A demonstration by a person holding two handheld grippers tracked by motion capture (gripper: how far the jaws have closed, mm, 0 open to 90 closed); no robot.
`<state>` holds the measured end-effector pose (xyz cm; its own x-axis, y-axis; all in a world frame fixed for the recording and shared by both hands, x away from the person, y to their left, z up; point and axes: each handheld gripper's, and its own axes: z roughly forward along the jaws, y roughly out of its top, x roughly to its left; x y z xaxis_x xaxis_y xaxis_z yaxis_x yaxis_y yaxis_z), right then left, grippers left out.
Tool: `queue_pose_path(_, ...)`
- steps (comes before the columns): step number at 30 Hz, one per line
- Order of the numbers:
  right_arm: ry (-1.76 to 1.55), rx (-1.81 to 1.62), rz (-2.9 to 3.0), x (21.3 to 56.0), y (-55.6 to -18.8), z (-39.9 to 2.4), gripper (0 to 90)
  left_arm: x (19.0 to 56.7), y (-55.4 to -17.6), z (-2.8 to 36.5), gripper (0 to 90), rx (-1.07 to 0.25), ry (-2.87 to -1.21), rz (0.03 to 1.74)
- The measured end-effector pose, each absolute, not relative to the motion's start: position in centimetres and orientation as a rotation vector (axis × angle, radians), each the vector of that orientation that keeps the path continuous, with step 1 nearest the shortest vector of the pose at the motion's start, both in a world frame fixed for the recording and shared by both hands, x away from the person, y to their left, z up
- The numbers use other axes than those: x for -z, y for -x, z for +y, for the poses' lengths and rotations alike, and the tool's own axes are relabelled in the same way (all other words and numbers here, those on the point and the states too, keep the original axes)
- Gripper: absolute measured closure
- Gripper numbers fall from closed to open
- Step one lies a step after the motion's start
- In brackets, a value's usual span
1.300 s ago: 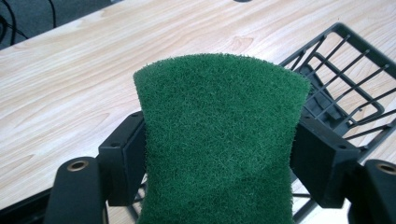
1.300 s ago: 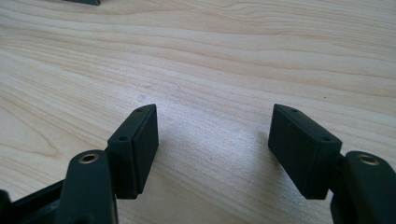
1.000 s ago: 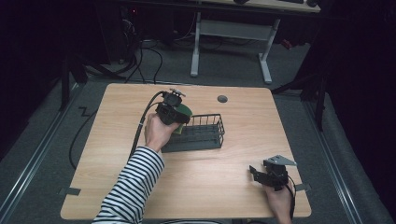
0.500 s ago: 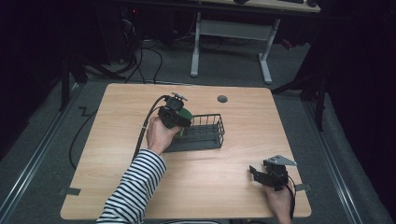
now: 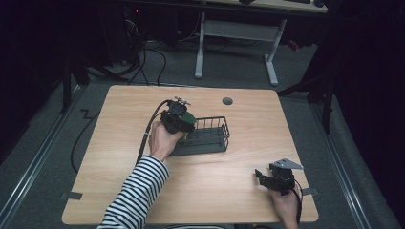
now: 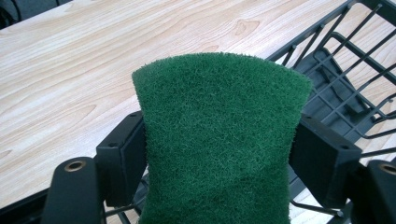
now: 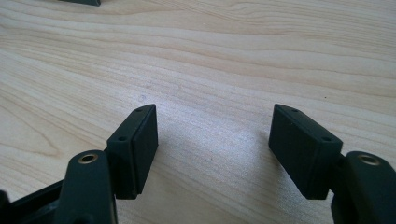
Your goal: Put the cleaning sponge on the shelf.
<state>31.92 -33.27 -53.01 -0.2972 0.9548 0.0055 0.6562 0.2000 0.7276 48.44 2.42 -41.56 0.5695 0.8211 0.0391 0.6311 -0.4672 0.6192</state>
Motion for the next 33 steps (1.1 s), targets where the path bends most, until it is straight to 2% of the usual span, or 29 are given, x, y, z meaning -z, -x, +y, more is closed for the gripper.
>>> queue_pose_path(8, -1.497, -0.881, 2.03, 53.0, -31.9, -33.3, 32.8, 41.6, -48.3, 2.2, 26.7, -0.488, -2.235, 1.146)
queue_pose_path(33, -1.489, -0.877, 2.032, 53.0, -31.9, -33.2, 32.7, 42.0, -47.1, 2.8, 27.6, -0.429, -2.293, 1.147)
